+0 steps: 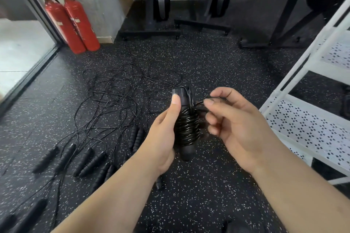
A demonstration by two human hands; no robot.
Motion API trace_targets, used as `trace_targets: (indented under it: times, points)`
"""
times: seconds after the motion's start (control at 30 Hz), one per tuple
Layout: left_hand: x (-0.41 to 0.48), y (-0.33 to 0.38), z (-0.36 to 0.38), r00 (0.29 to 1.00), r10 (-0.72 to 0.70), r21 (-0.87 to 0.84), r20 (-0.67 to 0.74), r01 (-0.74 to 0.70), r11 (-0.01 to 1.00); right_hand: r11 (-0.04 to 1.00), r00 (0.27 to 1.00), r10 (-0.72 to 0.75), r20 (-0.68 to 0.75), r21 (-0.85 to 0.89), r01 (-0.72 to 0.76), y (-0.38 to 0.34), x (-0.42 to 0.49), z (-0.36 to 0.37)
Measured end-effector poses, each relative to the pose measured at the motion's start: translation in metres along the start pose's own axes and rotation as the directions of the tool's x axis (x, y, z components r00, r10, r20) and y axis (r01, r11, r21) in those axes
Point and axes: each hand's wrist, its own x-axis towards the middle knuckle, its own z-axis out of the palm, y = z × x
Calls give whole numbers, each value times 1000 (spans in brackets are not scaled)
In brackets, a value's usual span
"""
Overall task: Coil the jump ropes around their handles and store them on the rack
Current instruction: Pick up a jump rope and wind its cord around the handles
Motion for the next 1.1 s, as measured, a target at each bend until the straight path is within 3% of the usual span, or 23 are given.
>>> trace_targets:
  times: [0.1,0.17,0.23,0.33,0.4,0.47,0.53,0.6,0.7,0.87,0.93,1.1]
  points:
    - [0,0,0,976,-54,-136,211,84,987,997,999,32,30,-68,-30,0,9,-8]
    - [2,1,-2,968,-79,-176,239,123,977,984,997,56,61,-172,-45,1,8,-9]
    - [5,0,-5,965,-93,-188,245,141,972,988,990,86,108,-136,-71,0,5,-5]
    - [6,0,-5,993,-102,-72,58,106,992,996,982,73,173,-61,-63,-2,-4,5]
    - [5,-1,-4,988,-50,140,-145,70,988,956,990,-36,136,-284,74,1,-13,12]
    - [2,-1,-1,975,38,289,-219,28,957,884,987,-133,95,-440,162,6,-14,15]
    - [0,0,4,973,84,298,-215,-17,955,921,995,-102,-10,-379,90,8,-6,8]
    - [-2,0,11,982,69,228,-174,-28,973,985,991,27,-128,-166,-48,6,9,-3]
    - [-6,-3,18,996,-6,52,-92,11,999,986,978,168,-124,10,-168,11,27,-12]
    - [1,-5,10,996,-80,-126,26,83,989,985,989,134,-64,-101,-140,25,24,-5]
    - [3,-4,7,996,-76,-88,41,80,993,984,991,90,-101,-144,-104,25,24,-5]
    - [8,-16,0,992,-64,122,-112,77,990,932,947,-22,-319,-348,-96,33,25,-5]
